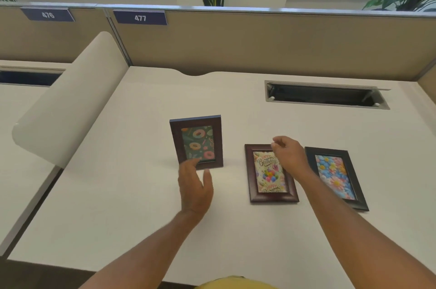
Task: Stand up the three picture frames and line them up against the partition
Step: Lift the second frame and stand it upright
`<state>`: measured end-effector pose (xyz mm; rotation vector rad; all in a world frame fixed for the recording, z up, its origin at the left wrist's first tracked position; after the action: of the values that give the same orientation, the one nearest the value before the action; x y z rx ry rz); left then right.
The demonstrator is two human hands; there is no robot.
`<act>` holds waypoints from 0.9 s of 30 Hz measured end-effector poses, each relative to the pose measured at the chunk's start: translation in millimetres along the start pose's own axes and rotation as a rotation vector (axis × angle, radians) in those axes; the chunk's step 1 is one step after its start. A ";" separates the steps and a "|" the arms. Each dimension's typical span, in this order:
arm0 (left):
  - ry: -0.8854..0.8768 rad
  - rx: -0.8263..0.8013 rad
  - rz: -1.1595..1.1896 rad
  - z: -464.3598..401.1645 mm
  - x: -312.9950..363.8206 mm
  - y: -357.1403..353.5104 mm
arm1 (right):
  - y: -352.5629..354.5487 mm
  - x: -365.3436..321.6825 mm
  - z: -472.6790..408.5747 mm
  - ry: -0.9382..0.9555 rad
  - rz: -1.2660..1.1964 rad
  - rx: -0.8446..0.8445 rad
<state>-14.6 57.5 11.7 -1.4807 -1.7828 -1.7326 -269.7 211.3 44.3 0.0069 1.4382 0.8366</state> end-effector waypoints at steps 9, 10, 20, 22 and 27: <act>0.375 -0.700 0.046 32.9 59.0 -93.0 | 19.6 63.7 27.0 -0.189 0.314 -0.014; 0.428 -0.698 0.060 31.3 62.0 -97.4 | 18.9 66.4 30.2 -0.196 0.325 -0.031; 0.873 -0.667 0.234 17.7 73.2 -111.4 | 19.0 78.4 28.8 -0.348 0.107 -0.076; 0.883 -0.659 0.239 16.8 72.9 -110.2 | 18.4 82.8 26.7 -0.406 -0.076 -0.079; 0.775 -0.617 0.229 6.3 73.2 -105.0 | 22.4 77.8 22.4 -0.411 -0.359 -0.101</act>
<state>-125.6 120.9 2.2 -0.8890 -0.6996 -2.3805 -268.8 277.4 -7.6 -0.1448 0.9711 0.5685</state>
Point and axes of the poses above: each hand's wrist, its own z-axis away from the middle knuckle, its own y-axis out of the back of the hand, x = y × z, the point moved 4 cm from there along -z, towards the middle knuckle, and after that the axes turned 6 degrees about -z, right-handed, at the moved point
